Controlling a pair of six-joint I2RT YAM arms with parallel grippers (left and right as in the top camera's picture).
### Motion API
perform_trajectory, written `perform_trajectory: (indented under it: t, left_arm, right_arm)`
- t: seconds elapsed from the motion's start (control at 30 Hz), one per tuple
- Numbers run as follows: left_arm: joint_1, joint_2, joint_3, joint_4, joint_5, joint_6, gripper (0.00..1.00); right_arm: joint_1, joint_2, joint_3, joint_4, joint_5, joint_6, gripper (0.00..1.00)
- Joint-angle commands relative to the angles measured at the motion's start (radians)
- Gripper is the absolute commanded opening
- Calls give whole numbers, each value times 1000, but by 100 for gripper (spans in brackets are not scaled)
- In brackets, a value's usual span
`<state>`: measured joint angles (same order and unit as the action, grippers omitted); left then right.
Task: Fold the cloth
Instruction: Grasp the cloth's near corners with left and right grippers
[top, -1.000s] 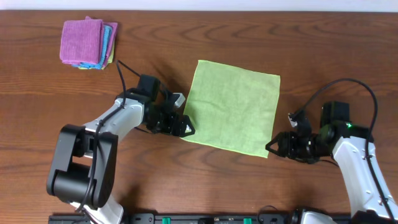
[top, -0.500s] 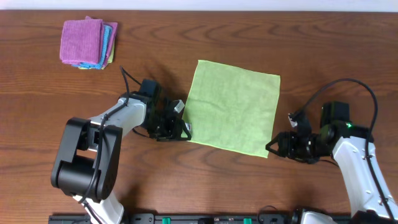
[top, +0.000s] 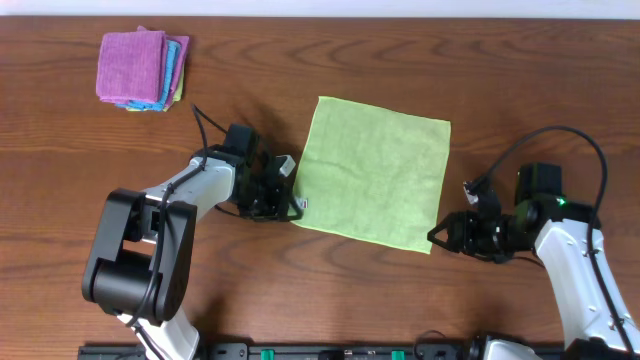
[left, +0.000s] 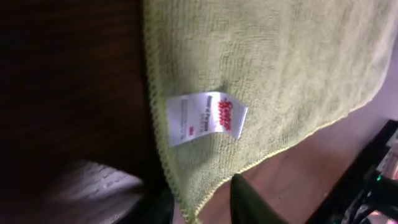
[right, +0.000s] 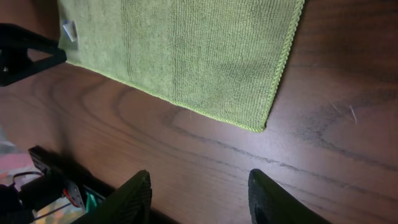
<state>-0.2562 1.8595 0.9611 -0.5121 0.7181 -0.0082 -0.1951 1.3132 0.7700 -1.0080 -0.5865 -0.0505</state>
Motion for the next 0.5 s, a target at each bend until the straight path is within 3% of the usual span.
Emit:
perform_trajectory:
  t: [0.0, 0.17, 0.3, 0.47]
  left_arm:
    - [2, 26, -12, -10, -57, 0, 8]
    - [3, 26, -11, -11, -56, -27, 6]
    - [2, 26, -11, -11, -56, -30, 6]
    - [2, 26, -11, -11, -45, -31, 6]
  right_arm:
    - [-7, -9, -2, -7, -3, 13, 51]
    - [-7, -9, -35, -16, 100, 111, 53]
    - [-7, -6, -101, 65, 80, 163, 45]
    - [-7, -1, -190, 189, 54, 224, 45]
